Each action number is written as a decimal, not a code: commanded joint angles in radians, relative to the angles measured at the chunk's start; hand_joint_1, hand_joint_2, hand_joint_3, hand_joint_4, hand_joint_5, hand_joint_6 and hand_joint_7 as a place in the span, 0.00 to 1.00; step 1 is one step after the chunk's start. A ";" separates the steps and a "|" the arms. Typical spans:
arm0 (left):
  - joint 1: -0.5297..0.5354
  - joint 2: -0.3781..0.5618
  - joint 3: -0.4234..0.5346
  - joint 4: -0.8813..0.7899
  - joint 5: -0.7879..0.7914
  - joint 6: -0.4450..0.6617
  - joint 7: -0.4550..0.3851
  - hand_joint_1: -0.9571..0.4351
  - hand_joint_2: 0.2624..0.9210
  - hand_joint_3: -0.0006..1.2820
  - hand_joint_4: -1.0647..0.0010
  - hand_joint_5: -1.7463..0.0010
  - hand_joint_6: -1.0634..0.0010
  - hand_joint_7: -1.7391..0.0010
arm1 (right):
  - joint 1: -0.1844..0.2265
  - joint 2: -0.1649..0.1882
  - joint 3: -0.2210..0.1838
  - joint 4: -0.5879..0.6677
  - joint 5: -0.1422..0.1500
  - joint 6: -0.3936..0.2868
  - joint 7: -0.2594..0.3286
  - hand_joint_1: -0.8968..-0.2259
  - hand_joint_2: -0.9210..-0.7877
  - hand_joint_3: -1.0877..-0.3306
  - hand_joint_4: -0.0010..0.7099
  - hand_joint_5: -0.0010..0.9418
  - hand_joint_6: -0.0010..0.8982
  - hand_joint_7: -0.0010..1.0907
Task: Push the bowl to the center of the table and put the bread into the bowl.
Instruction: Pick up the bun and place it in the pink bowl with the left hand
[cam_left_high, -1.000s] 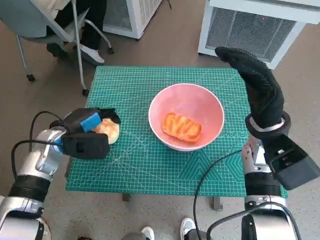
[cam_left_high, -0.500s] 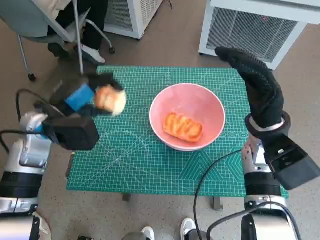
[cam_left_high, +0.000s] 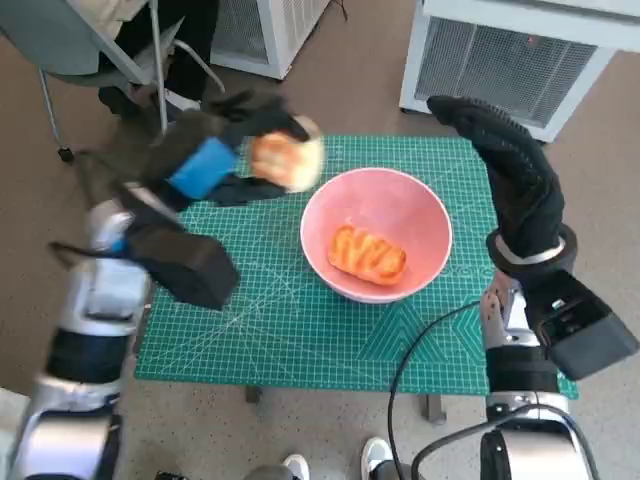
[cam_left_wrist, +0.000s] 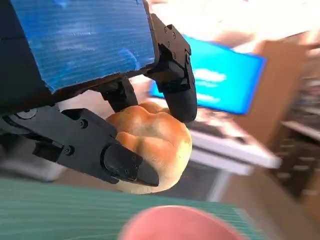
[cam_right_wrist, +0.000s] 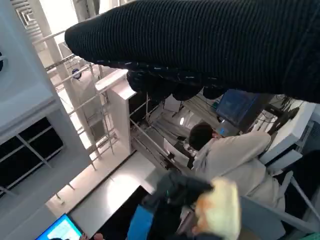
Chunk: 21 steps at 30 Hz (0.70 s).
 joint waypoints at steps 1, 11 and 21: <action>-0.039 -0.034 -0.041 0.081 0.018 -0.043 0.011 0.69 1.00 0.05 0.37 0.33 0.40 0.33 | 0.018 -0.006 -0.003 0.004 -0.024 -0.001 -0.008 0.53 0.00 0.44 0.39 0.00 0.20 0.26; -0.085 -0.077 -0.117 0.228 0.011 -0.039 -0.097 0.60 0.99 0.10 0.56 0.75 0.64 0.57 | 0.034 -0.016 -0.007 -0.013 -0.036 -0.001 -0.021 0.53 0.00 0.45 0.39 0.00 0.19 0.26; -0.092 -0.089 -0.147 0.242 0.004 0.009 -0.212 0.44 1.00 0.05 0.81 0.99 0.75 0.89 | 0.051 -0.026 -0.010 -0.041 -0.057 0.009 -0.047 0.52 0.00 0.45 0.39 0.00 0.19 0.27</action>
